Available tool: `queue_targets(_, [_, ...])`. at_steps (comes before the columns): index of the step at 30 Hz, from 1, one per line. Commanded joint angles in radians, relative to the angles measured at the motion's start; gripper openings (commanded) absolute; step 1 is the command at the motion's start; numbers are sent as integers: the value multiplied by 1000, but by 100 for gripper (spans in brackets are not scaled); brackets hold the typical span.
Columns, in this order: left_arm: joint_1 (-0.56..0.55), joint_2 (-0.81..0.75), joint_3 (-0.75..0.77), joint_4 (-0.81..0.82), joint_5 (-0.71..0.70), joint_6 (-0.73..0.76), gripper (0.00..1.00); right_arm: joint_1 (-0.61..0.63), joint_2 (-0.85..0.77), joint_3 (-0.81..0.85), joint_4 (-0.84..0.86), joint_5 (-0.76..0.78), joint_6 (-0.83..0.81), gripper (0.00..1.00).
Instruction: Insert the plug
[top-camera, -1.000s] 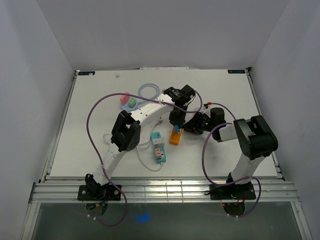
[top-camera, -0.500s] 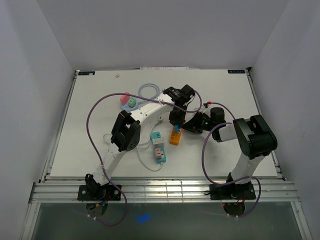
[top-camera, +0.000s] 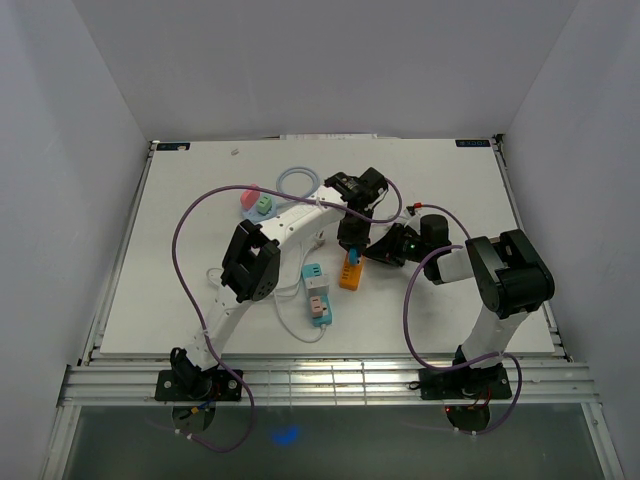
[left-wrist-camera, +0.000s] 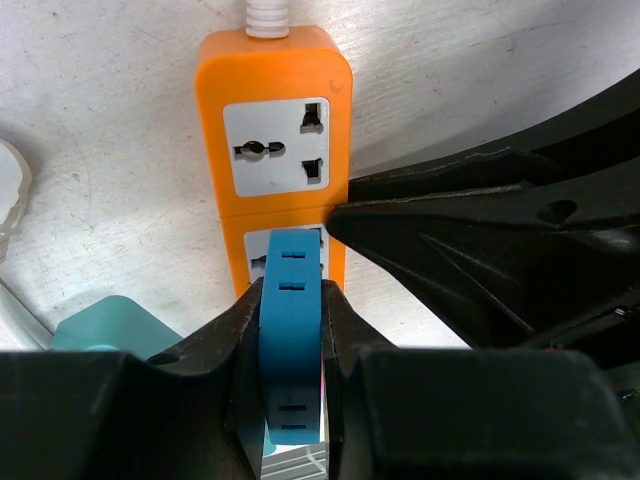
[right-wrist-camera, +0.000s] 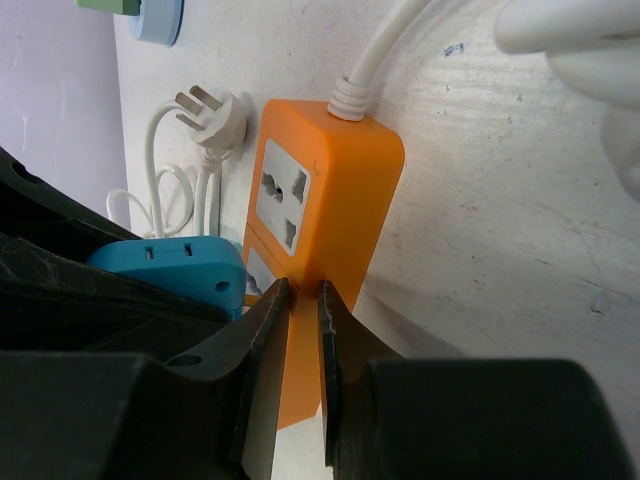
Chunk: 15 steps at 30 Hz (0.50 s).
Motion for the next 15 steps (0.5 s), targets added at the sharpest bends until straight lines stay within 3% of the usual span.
queue_targets(1, [-11,-52,2,94,69,-35,0,30,27,-2,14,34,-20,21])
queue_targets(10, [-11,-50,1,110,79,-58,0,36,19,-1,1,48,-24,21])
queue_targets(15, [-10,-50,-11,84,15,-53,0,36,12,-2,-5,51,-30,21])
